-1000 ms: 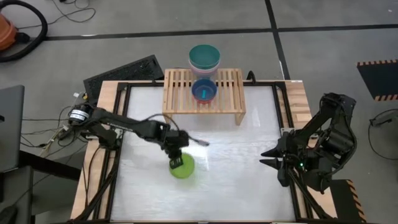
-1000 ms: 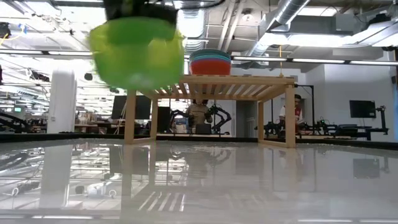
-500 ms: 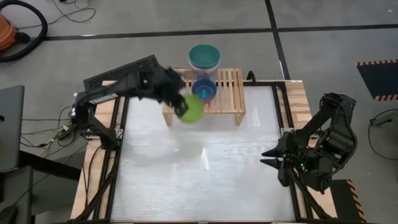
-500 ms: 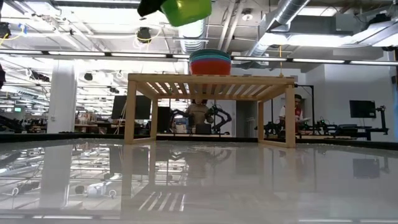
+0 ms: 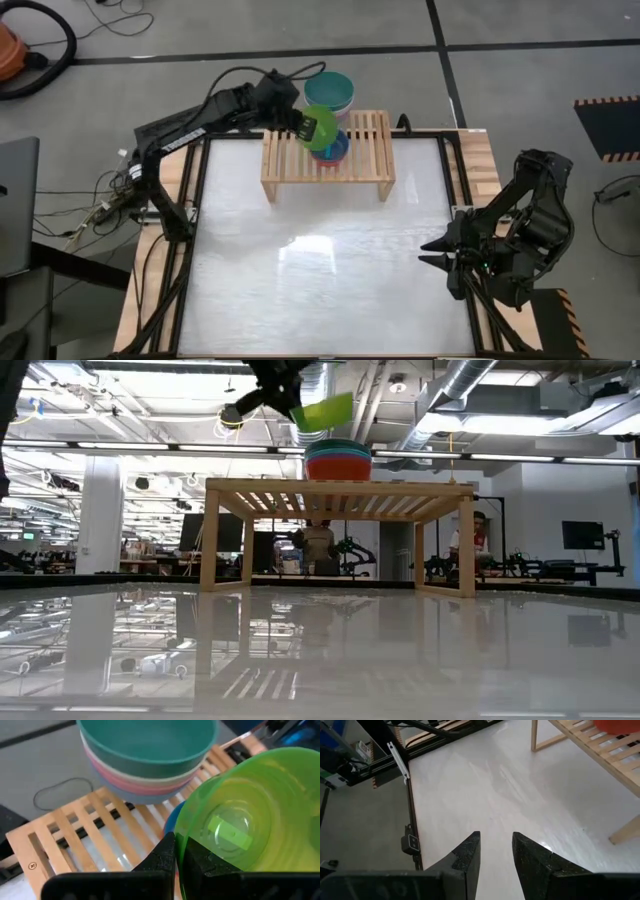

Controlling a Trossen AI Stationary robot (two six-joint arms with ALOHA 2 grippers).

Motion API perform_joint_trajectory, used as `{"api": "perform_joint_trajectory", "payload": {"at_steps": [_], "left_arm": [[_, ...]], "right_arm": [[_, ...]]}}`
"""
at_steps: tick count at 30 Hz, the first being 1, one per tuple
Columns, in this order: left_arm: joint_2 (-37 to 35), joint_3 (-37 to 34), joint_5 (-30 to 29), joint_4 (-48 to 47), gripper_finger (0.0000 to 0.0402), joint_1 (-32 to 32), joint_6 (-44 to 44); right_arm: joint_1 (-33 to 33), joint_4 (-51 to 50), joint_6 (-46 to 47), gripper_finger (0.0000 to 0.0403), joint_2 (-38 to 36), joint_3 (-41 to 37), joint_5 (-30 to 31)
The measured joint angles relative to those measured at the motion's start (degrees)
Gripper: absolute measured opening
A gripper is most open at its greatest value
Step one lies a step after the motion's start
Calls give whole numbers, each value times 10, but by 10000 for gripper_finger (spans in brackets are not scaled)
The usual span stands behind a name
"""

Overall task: Place and stack bowls onto a shelf
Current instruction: Stack the green bowl on top of the blue bowl on the shelf

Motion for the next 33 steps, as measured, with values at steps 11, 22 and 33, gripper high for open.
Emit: {"api": "perform_joint_trajectory", "payload": {"at_steps": [11, 22, 33], "left_arm": [[52, 0, -5, -8, 0, 5, -29], [58, 0, 10, -11, 0, 2, -30], [63, 0, 9, -12, 0, 3, -19]], "right_arm": [[0, -12, 0, 139, 0, 0, 0], [2, -12, -17, 139, 0, 0, -1], [2, -12, -16, 139, 0, 0, -3]]}}
